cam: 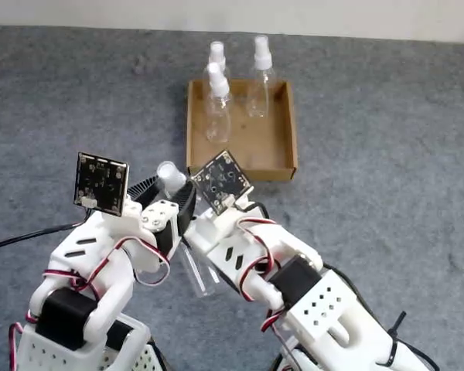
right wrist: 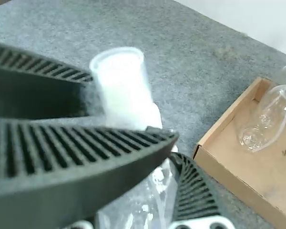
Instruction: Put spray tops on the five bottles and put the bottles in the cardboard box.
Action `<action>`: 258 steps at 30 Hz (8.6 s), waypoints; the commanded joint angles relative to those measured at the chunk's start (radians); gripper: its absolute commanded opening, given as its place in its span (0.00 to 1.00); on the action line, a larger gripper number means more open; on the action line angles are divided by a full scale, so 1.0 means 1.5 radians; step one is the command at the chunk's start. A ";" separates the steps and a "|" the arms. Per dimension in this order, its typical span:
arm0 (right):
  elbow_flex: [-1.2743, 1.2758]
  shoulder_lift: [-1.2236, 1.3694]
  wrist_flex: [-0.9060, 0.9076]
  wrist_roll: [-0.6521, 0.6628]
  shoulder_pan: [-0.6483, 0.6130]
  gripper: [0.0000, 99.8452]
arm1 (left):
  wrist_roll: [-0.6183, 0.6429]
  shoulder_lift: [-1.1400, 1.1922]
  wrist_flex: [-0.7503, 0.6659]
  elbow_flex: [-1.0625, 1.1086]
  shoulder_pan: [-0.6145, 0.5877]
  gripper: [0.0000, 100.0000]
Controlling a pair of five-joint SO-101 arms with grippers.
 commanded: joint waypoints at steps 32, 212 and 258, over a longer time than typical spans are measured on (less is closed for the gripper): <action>-0.483 0.312 0.166 -0.063 0.112 0.00 | -0.124 -0.109 -0.082 0.141 0.021 0.27; -0.837 0.807 0.612 1.439 1.152 0.32 | -0.204 0.297 -0.083 0.094 -0.188 0.09; -0.653 0.898 0.487 1.796 1.210 0.24 | -0.202 0.297 -0.080 0.094 -0.187 0.09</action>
